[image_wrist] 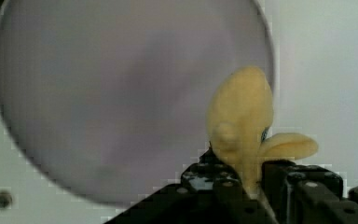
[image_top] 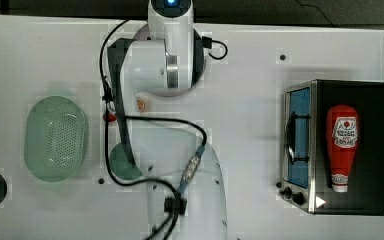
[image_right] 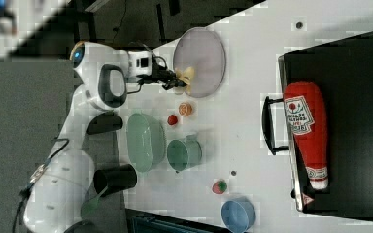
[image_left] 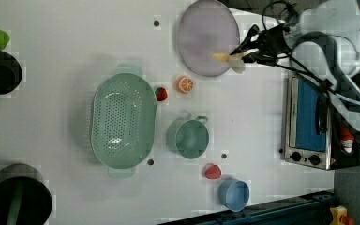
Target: Pick banana from table and place on plate.
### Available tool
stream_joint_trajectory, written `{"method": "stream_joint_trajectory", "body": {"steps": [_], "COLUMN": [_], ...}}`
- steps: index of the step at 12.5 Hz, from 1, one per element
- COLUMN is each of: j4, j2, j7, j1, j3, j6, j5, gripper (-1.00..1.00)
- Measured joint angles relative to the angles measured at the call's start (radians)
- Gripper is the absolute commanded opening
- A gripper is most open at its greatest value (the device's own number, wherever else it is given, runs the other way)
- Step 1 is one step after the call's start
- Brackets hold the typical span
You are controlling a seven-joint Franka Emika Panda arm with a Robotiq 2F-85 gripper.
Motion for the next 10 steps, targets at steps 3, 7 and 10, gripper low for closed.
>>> {"method": "stream_joint_trajectory", "body": {"steps": [3,7,10], "j4": [0.047,0.119,0.121], "j2": [0.083,0.129,0.107], "j7": [0.000,0.000,0.000], "j1": [0.000,0.005,0.021], "j3": [0.007,0.012,0.002], "j6": [0.072,0.091,0.112], "j5": [-0.038,-0.011,-0.012], "gripper": [-0.53,0.17,0.80]}}
